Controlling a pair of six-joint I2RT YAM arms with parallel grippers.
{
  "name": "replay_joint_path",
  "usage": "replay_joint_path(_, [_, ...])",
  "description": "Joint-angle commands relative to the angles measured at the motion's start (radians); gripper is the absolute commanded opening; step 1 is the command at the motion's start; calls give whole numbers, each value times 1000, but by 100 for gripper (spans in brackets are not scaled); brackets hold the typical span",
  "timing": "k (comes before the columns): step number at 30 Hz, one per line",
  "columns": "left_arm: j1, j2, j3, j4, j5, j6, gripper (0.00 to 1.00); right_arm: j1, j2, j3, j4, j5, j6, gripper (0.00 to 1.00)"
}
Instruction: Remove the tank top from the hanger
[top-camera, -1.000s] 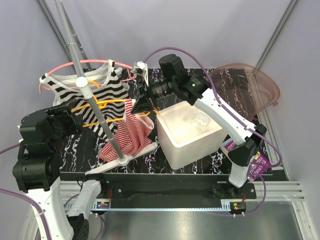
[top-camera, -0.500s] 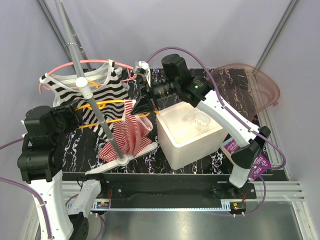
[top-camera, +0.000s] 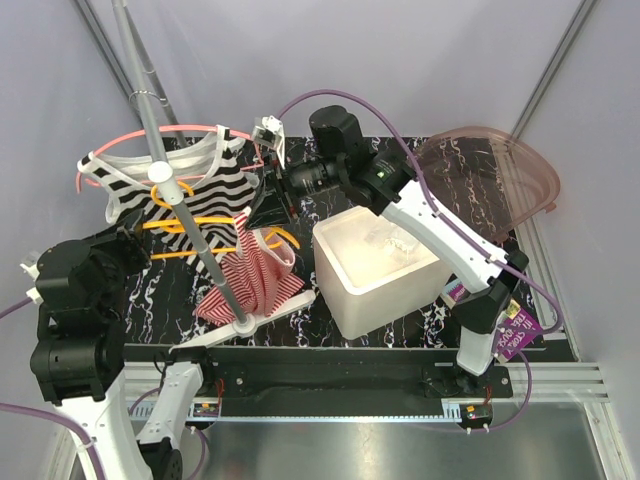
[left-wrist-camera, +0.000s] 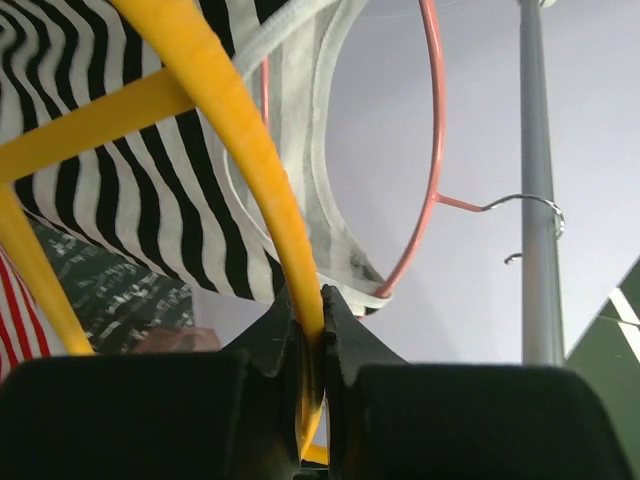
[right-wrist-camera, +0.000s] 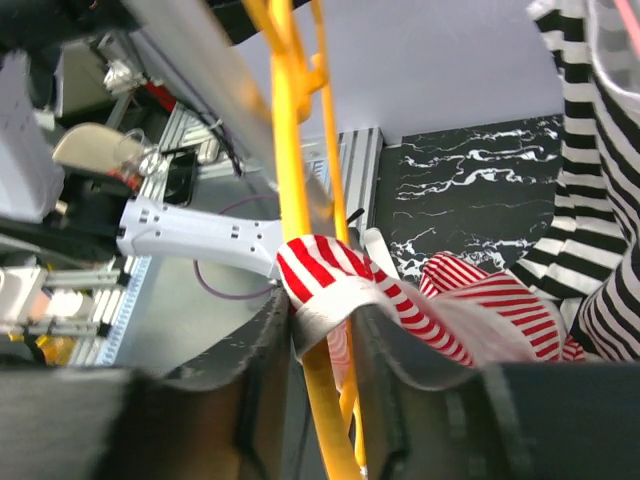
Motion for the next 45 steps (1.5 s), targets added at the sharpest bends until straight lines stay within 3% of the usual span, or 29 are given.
replay_joint_path(1, [-3,-1,53,5,-69,104,0,-1,24,50,60,101,96,41])
replay_joint_path(3, [-3,2,57,3,-74,85,0,-1,29,50,57,114,102,44])
replay_joint_path(7, [-3,22,98,3,-118,102,0,-1,5,29,51,196,90,72])
replay_joint_path(12, [-3,63,194,-20,-250,170,0,-1,-49,-33,42,331,97,87])
replay_joint_path(18, [-3,82,289,-61,-346,249,0,-1,-95,-118,45,458,142,94])
replay_joint_path(25, [-5,74,304,-58,-403,242,0,-1,-117,-154,45,467,137,97])
replay_joint_path(29, [-8,146,417,-38,-402,259,0,-1,-115,-158,44,466,140,98])
replay_joint_path(33, [-6,210,484,15,-364,260,0,-1,-121,-174,44,467,137,98])
replay_joint_path(40, [-8,273,366,120,-198,170,0,1,-150,-218,42,487,126,100])
replay_joint_path(45, [-6,296,326,197,-143,185,0,-1,-157,-229,44,492,126,100])
